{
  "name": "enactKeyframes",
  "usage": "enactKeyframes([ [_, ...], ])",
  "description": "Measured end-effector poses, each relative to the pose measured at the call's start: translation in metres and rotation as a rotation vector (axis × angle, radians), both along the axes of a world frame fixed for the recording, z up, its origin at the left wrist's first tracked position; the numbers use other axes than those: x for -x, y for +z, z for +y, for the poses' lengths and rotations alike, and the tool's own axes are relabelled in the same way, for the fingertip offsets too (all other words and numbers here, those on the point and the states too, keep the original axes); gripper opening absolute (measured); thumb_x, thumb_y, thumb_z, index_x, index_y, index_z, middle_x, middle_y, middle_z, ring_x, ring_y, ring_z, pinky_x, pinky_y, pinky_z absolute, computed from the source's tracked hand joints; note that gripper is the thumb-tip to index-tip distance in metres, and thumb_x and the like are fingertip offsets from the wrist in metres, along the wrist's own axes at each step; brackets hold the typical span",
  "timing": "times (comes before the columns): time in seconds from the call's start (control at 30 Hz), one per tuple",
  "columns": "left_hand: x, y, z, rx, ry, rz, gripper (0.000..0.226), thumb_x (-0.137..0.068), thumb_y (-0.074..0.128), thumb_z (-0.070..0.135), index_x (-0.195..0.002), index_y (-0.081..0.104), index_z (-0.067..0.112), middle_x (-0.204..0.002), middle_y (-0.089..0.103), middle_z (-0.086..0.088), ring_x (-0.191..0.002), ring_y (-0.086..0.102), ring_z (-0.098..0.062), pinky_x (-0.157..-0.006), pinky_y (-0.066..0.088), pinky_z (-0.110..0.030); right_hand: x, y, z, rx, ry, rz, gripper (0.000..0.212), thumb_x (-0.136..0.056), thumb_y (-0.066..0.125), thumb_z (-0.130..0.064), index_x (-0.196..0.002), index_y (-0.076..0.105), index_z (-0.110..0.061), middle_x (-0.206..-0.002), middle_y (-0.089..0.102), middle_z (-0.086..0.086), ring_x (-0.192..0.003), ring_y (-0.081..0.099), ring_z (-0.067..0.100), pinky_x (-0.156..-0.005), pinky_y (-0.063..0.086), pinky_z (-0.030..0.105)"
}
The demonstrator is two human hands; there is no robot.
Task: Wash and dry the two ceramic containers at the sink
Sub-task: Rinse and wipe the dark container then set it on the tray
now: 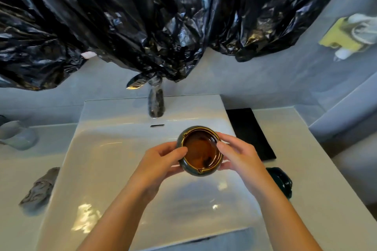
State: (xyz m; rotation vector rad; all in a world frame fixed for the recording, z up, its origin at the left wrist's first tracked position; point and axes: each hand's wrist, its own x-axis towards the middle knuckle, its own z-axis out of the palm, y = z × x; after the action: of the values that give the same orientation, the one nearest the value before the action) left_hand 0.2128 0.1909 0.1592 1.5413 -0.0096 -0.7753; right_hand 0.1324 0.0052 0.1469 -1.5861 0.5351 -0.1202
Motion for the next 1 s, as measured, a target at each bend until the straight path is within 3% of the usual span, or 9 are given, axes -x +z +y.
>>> enactKeyframes([
  [0.2, 0.024, -0.011, -0.128, -0.012, 0.187, -0.011, 0.024, -0.088, 0.066, 0.023, -0.111, 0.063, 0.014, -0.1, 0.07, -0.003, -0.091, 0.068, -0.013, -0.067, 0.056, -0.019, 0.01, -0.009, -0.109, -0.052, -0.17, 0.013, 0.019, -0.093, 0.064, -0.019, -0.112, 0.068, -0.022, -0.097, 0.077, 0.003, -0.089, 0.074, 0.019, -0.07, 0.061, 0.033],
  [0.37, 0.022, -0.036, -0.228, -0.079, 0.171, -0.122, 0.023, -0.09, 0.062, 0.027, -0.113, 0.066, 0.03, -0.108, 0.067, 0.009, -0.103, 0.06, -0.008, -0.082, 0.052, -0.022, -0.003, -0.03, -0.189, -0.034, -0.297, 0.057, 0.007, -0.093, 0.066, -0.021, -0.1, 0.068, -0.019, -0.098, 0.074, 0.004, -0.091, 0.072, 0.02, -0.07, 0.061, 0.03],
  [0.5, 0.008, -0.064, -0.286, -0.087, 0.21, -0.08, 0.014, -0.096, 0.055, 0.026, -0.101, 0.063, 0.037, -0.104, 0.067, 0.012, -0.102, 0.06, -0.006, -0.092, 0.05, -0.026, -0.023, -0.057, -0.238, -0.066, -0.284, 0.041, 0.02, -0.095, 0.062, -0.015, -0.115, 0.064, -0.02, -0.096, 0.071, -0.005, -0.09, 0.069, 0.011, -0.059, 0.056, 0.015],
  [0.57, -0.003, -0.081, -0.307, -0.11, 0.276, -0.073, 0.03, -0.094, 0.058, 0.026, -0.123, 0.058, 0.028, -0.119, 0.064, 0.008, -0.113, 0.058, -0.01, -0.099, 0.049, -0.033, -0.037, -0.077, -0.256, -0.075, -0.299, 0.04, 0.024, -0.094, 0.062, -0.012, -0.118, 0.064, -0.018, -0.095, 0.07, -0.005, -0.088, 0.068, 0.011, -0.059, 0.056, 0.015],
  [0.63, -0.014, -0.096, -0.325, -0.127, 0.375, -0.026, 0.048, -0.092, 0.061, 0.021, -0.138, 0.046, 0.018, -0.127, 0.058, 0.001, -0.118, 0.056, -0.017, -0.101, 0.048, -0.038, -0.051, -0.098, -0.269, -0.07, -0.322, 0.049, 0.027, -0.093, 0.064, -0.011, -0.12, 0.065, -0.017, -0.098, 0.071, -0.002, -0.09, 0.069, 0.013, -0.062, 0.057, 0.018],
  [0.73, -0.03, -0.116, -0.341, -0.172, 0.459, -0.005, 0.045, -0.092, 0.061, 0.015, -0.135, 0.049, 0.013, -0.126, 0.061, -0.005, -0.113, 0.059, -0.019, -0.097, 0.051, -0.038, -0.072, -0.131, -0.279, -0.073, -0.339, 0.086, 0.029, -0.091, 0.069, -0.017, -0.119, 0.067, -0.018, -0.104, 0.073, 0.001, -0.096, 0.07, 0.017, -0.074, 0.059, 0.027],
  [0.83, -0.047, -0.136, -0.348, -0.19, 0.48, 0.004, 0.043, -0.092, 0.06, 0.012, -0.134, 0.051, 0.01, -0.125, 0.061, -0.008, -0.114, 0.058, -0.021, -0.094, 0.052, -0.036, -0.09, -0.153, -0.285, 0.017, -0.339, 0.107, 0.019, -0.087, 0.072, -0.021, -0.105, 0.069, -0.027, -0.096, 0.075, -0.006, -0.095, 0.07, 0.012, -0.091, 0.057, 0.037],
  [0.9, -0.058, -0.148, -0.35, -0.198, 0.495, -0.001, 0.043, -0.092, 0.061, 0.012, -0.134, 0.052, 0.009, -0.124, 0.061, -0.009, -0.113, 0.059, -0.022, -0.094, 0.052, -0.038, -0.099, -0.162, -0.288, 0.073, -0.317, 0.127, 0.016, -0.088, 0.07, -0.022, -0.105, 0.07, -0.025, -0.095, 0.075, -0.006, -0.092, 0.069, 0.008, -0.088, 0.055, 0.028],
  [1.0, -0.071, -0.162, -0.356, -0.245, 0.521, -0.014, 0.044, -0.09, 0.063, 0.012, -0.132, 0.053, 0.009, -0.123, 0.062, -0.009, -0.11, 0.06, -0.023, -0.098, 0.05, -0.043, -0.109, -0.172, -0.291, 0.149, -0.298, 0.133, 0.027, -0.091, 0.068, -0.019, -0.116, 0.07, -0.012, -0.105, 0.074, 0.003, -0.092, 0.065, 0.007, -0.069, 0.044, 0.004],
])
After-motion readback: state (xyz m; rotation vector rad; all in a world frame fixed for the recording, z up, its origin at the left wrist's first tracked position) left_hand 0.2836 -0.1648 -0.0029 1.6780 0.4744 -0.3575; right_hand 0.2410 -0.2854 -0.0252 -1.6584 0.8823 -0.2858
